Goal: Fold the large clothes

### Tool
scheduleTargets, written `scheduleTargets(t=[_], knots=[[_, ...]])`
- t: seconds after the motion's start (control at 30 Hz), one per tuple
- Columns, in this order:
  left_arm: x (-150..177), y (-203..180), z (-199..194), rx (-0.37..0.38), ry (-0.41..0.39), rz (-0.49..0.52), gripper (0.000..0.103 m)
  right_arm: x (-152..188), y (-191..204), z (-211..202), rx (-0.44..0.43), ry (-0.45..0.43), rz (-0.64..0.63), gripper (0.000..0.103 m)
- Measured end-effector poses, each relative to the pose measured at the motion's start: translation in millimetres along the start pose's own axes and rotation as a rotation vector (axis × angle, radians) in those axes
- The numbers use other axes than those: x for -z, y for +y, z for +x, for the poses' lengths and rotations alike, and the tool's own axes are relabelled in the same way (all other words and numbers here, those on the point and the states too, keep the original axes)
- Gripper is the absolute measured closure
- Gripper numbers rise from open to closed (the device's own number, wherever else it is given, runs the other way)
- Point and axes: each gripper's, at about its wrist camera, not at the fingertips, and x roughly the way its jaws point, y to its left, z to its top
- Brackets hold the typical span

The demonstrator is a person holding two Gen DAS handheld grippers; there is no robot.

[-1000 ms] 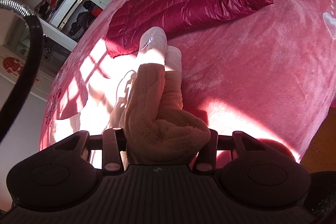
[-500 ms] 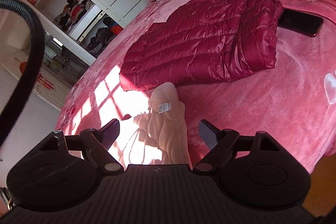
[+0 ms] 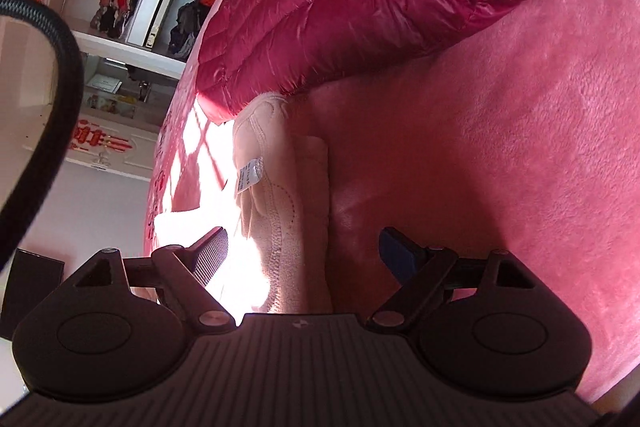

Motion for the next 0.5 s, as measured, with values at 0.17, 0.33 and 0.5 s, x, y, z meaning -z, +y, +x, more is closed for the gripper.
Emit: scheduleTargets(t=[0.17, 0.33, 0.5], knots=[[-1.7, 6.1, 16.8, 0.019, 0.053, 0.002, 0.014, -5.1, 8.9, 23.0, -0.06, 0.068, -0.039, 0.0], [-4.2, 15.0, 32.3, 0.073, 0.094, -0.037, 0.009, -6.3, 21.7, 50.6, -0.11, 0.16, -0.099, 0.0], [-4.6, 16.6, 40.9, 0.11, 0.111, -0.038, 0.005, -9.4, 27.8, 62.9, -0.128, 0.191, -0.138, 0.0]])
